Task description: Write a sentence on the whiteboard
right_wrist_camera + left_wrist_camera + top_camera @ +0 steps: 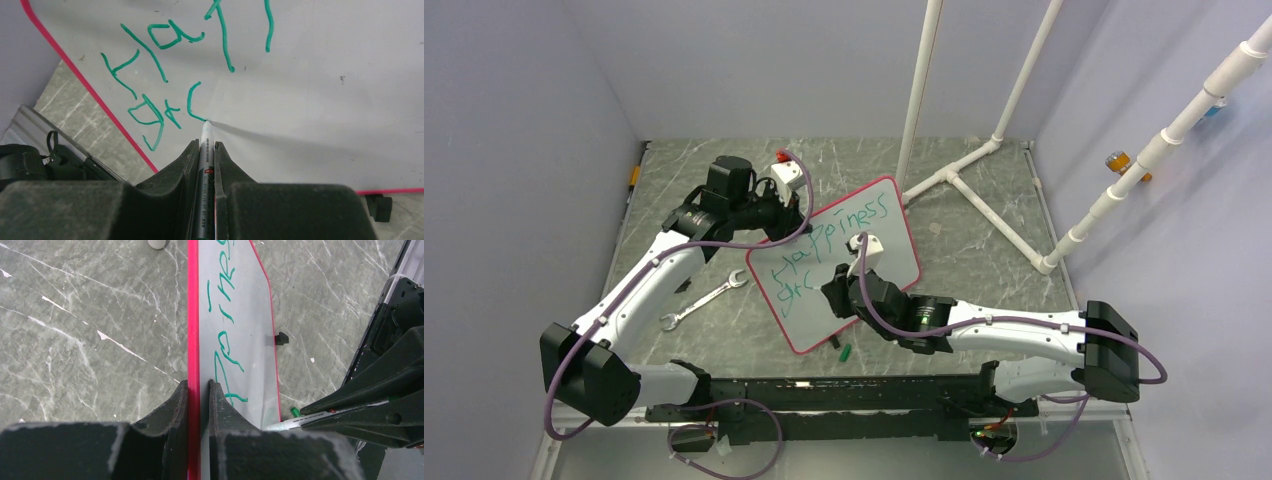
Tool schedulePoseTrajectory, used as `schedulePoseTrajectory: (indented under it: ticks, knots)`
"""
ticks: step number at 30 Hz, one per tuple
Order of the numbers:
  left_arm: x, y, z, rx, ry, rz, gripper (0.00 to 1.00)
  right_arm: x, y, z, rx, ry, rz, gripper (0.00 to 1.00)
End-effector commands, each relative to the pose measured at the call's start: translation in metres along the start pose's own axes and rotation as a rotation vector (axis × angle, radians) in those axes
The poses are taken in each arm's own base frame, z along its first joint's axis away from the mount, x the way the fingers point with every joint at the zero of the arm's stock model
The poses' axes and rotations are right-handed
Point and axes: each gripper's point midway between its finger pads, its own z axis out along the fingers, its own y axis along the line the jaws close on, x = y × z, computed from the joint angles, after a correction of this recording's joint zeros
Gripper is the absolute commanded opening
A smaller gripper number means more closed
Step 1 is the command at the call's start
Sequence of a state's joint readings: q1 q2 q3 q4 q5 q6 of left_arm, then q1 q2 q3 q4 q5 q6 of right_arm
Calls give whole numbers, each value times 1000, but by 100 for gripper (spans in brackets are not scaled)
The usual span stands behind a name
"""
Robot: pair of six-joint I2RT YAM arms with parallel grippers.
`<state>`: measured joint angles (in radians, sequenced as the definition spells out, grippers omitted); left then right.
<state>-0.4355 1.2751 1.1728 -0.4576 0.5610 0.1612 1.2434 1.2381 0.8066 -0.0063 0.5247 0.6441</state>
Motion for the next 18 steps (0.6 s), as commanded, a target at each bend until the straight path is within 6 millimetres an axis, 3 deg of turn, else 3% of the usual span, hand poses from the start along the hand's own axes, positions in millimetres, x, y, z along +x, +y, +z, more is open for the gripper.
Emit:
schedulePoseTrajectory:
  ticks: [1,13,18]
  knots:
    - [-22,9,-8,-54,-57,95,0,-24,-11,-3,74,-64,-4,0]
    - [-22,9,-8,-53,-57,94,0,-54,4,5,58,-109,-23,0]
    - [-22,9,-7,-54,-56,94,0,-53,12,10,34,-98,-31,0]
